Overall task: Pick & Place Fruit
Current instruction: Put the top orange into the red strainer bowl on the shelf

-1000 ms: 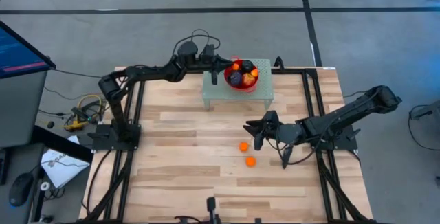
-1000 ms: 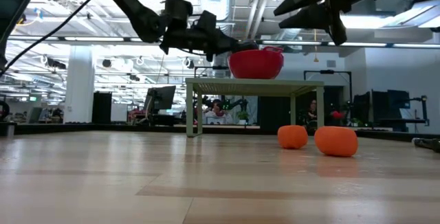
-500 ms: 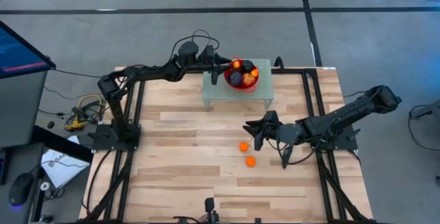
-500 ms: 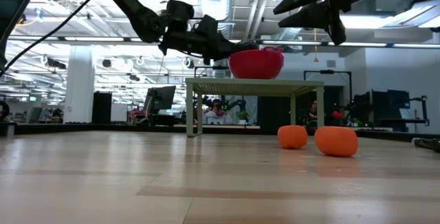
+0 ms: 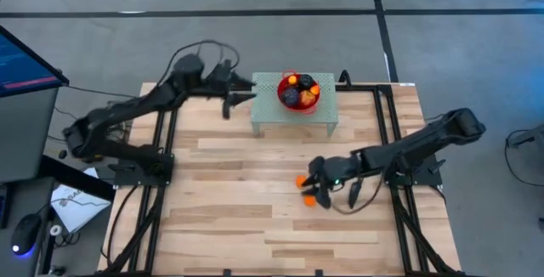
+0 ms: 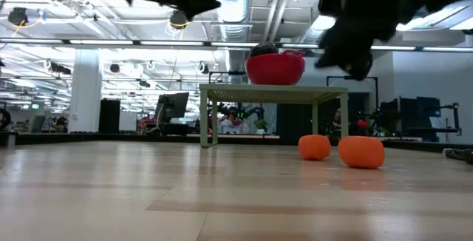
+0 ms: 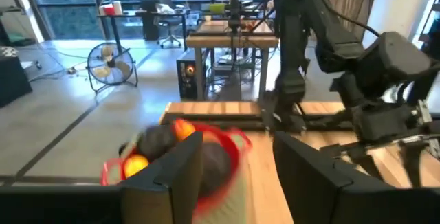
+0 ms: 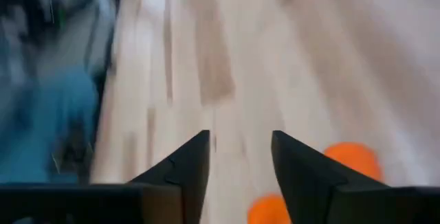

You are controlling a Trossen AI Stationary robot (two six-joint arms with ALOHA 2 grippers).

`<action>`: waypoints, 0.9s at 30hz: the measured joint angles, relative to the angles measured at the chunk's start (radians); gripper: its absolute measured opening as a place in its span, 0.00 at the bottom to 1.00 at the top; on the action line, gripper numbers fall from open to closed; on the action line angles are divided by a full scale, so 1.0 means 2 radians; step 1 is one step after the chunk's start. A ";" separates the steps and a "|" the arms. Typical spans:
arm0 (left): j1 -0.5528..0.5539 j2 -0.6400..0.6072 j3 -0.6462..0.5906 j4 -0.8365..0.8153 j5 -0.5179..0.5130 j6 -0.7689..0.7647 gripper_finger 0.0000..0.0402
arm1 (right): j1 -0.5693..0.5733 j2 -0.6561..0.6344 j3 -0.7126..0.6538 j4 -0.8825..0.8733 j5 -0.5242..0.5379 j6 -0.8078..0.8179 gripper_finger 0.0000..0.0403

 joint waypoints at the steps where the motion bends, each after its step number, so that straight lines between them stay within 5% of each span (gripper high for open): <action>1: -0.005 -0.023 -0.023 -0.001 -0.006 0.000 0.41 | -0.001 0.018 0.006 -0.003 -0.017 -0.027 0.40; 8: -0.045 -0.150 -0.176 0.003 -0.091 -0.044 0.32 | -0.035 0.127 0.060 -0.049 -0.039 -0.194 0.70; 12: -0.059 -0.193 -0.237 0.016 -0.122 -0.056 0.28 | -0.053 0.164 0.079 -0.085 -0.038 -0.207 0.81; 22: -0.062 -0.201 -0.284 0.051 -0.150 -0.079 0.24 | -0.064 0.185 0.081 -0.119 -0.009 -0.173 0.78; 27: -0.062 -0.200 -0.284 0.053 -0.149 -0.079 0.24 | -0.072 0.110 0.082 -0.171 0.018 -0.161 0.75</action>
